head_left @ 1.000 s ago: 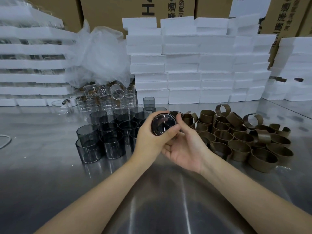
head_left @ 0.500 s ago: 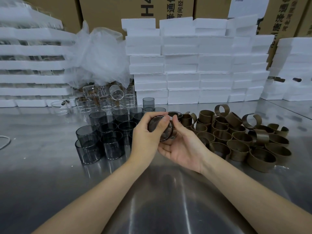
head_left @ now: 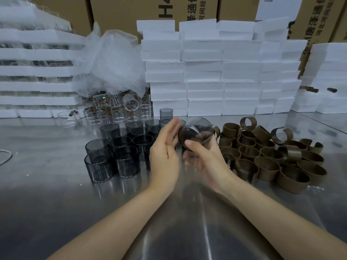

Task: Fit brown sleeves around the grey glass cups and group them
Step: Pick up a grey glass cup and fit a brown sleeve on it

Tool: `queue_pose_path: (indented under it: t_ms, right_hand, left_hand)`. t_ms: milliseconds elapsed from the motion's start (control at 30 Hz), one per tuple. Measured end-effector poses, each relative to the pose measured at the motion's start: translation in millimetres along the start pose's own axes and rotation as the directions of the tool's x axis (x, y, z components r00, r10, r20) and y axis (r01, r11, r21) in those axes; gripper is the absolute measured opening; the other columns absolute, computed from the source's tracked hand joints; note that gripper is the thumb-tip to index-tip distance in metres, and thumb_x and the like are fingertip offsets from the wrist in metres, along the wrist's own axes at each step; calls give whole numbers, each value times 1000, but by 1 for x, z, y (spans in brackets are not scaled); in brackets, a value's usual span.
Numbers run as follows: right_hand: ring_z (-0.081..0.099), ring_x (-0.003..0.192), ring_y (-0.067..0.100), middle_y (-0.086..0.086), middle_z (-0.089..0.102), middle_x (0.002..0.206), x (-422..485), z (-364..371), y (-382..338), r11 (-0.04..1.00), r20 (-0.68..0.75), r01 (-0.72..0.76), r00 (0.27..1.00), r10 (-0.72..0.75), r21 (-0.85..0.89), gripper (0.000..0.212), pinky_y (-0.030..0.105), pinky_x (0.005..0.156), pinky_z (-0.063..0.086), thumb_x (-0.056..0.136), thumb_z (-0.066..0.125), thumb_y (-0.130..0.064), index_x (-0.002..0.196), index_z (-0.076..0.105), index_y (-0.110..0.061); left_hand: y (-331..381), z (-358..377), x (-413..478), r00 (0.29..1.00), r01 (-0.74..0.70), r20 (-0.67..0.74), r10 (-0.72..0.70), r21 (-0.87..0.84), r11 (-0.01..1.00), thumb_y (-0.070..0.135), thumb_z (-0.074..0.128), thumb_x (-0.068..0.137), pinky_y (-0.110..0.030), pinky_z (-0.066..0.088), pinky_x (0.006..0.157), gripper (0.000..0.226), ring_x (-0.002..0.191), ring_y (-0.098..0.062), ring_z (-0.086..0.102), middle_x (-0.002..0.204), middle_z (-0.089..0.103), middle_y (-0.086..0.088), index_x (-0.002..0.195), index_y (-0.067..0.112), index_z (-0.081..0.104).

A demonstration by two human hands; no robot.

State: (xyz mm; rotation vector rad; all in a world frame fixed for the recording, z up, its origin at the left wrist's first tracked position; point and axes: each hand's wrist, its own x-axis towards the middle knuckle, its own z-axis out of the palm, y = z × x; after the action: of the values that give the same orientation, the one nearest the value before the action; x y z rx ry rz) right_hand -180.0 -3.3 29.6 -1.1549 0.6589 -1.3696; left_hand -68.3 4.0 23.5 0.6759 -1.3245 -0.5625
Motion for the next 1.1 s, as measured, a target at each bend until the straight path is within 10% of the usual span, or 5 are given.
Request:
queue_pose_path:
  t_ms: [200,400,600,767,1100]
  right_hand:
    - [59,64,3,-5,60,78,1,-3,2,721,-100,179,940,-327,-669,38,10,53,43,79,70,-15,85,36,-31]
    - [49,65,5,-9,51,74,-4,0,-2,488,111,271,937,-332,-830,41,19,52,40,62,70,-36,76,32,-35]
    - [48,65,0,-24,51,72,-8,-4,-7,568,248,355,934,-259,-743,41,12,56,37,59,66,-26,75,33,-44]
    - [57,73,-1,-23,59,82,-5,0,-13,690,206,257,966,-158,-677,45,22,63,46,55,64,-16,88,40,-35]
    - [61,100,19,4,55,117,-1,-9,-21,820,169,208,976,-137,-533,90,39,83,54,69,41,29,135,34,-31]
  left_hand:
    - [0,0,-3,823,-559,437,362,513,651,13,33,97,-43,28,118,45,144,-20,34,149,45,-9,137,3,51]
    - [8,2,-5,993,40,93,-71,307,951,55,25,98,-23,33,113,60,134,1,42,147,47,13,152,29,30]
    - [9,-6,16,743,669,151,-652,-208,714,55,25,101,-32,58,82,60,98,-23,72,103,76,-7,113,17,70]
    - [3,-10,20,672,734,281,-685,-376,566,51,27,103,-30,58,71,59,88,-21,73,105,74,-11,115,9,66]
    - [-5,9,2,762,634,299,-574,-168,755,61,32,86,-39,52,97,64,110,-21,67,120,69,-9,130,19,54]
